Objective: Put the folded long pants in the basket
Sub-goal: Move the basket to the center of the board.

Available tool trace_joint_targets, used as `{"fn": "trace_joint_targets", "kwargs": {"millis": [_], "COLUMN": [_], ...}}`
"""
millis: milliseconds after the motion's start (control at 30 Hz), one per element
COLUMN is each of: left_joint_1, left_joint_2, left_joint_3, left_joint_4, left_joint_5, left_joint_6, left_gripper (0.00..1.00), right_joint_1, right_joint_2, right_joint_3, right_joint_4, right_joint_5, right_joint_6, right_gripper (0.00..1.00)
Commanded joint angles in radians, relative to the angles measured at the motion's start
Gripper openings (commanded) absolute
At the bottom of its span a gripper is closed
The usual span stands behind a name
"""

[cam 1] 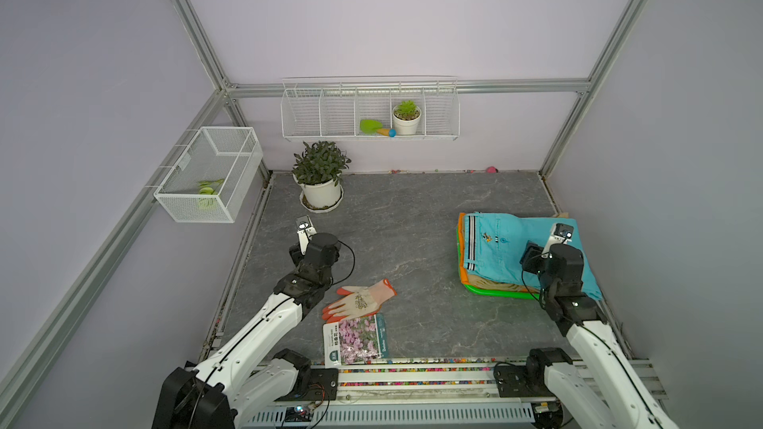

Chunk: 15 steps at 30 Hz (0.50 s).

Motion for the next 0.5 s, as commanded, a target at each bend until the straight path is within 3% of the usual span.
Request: {"fn": "trace_joint_targets", "kwargs": {"millis": [0,167,267,333,467], "left_joint_1": [0.003,0.002,0.003,0.003,0.003], "left_joint_2": [-0.077,-0.08,-0.031,0.003,0.038], "left_joint_3": [-0.012,0.043,0.123,0.158,0.191], "left_joint_4": [0.093,0.06,-0.026,-0.067,-0.085], "left_joint_5": [0.101,0.31,0.438,0.496,0.626], "left_joint_6": [-0.028,-0.066,-0.068,-0.073,-0.044], "left_gripper": [0.73,0.76,0.76,0.76,0.77], "right_joint_1": [0.001,-0.207,-0.271,-0.319,-0.46], "right_joint_2": [-0.03,0.193,0.351,0.459,0.562], "right_joint_3": [-0.001,0.252,0.402,0.492,0.502], "right_joint_4": [0.07,-0.203,-0.282,-0.368,-0.376], "right_joint_5": [0.162,0.083,0.056,0.114,0.04], "right_joint_6": [0.046,0.19,0.137,0.16,0.233], "right_gripper": [0.76,0.8,0.83,0.84,0.87]}}
